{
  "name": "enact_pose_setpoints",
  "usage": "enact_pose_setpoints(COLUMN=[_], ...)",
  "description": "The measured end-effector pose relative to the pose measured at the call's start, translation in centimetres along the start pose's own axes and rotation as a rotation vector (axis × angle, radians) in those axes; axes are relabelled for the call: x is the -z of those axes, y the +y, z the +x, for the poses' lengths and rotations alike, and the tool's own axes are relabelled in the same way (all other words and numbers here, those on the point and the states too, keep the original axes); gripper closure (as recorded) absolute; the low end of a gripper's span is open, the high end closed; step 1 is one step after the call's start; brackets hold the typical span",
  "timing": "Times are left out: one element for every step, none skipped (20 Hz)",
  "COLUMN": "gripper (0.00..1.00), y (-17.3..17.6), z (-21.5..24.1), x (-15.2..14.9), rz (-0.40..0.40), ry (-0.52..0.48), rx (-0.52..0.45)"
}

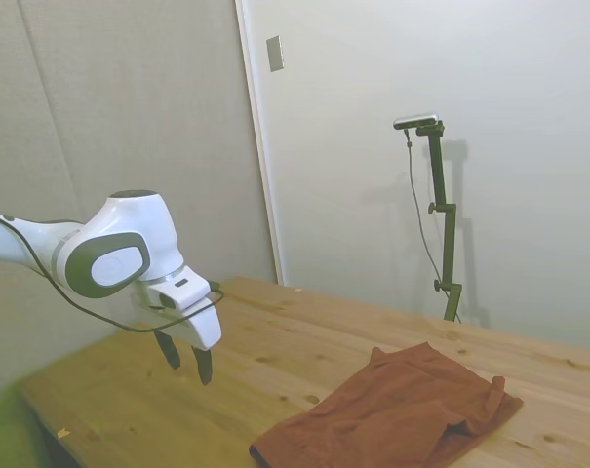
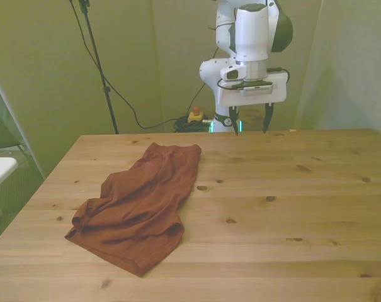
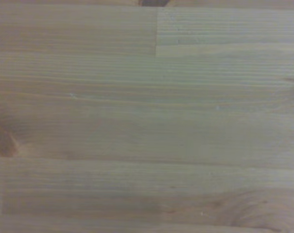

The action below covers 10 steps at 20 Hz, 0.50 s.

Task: Unfold the shorts

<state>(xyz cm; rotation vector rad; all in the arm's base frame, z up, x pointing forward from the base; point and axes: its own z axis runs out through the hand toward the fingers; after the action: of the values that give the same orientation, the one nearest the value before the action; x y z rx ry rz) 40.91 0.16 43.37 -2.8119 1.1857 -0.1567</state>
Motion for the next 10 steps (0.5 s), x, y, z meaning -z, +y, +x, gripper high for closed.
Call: enact_pose_setpoints(gripper=[0.00, 0.00, 0.00, 0.00, 0.00, 0.00, 0.00, 0.00, 0.00, 0.00], y=[0.0, -0.1, 0.2, 0.7, 1.5, 2.5, 3.5, 4.5, 5.5, 6.5], z=[0.0, 0.1, 1.1, 2.4, 3.9, 5.6, 7.4, 9.3, 11.2, 13.2], x=[0.0, 0.0, 0.7, 1.6, 2.4, 3.2, 3.9, 4.4, 4.8, 5.0], rz=[0.000, 0.004, 0.014, 0.020, 0.027, 0.033, 0.037, 0.045, 0.053, 0.061], ry=[0.000, 0.007, 0.039, 0.068, 0.089, 0.106, 0.123, 0.137, 0.149, 0.165], rx=[0.000, 0.003, -0.003, -0.018, -0.041, -0.065, -0.087, -0.108, -0.128, -0.146])
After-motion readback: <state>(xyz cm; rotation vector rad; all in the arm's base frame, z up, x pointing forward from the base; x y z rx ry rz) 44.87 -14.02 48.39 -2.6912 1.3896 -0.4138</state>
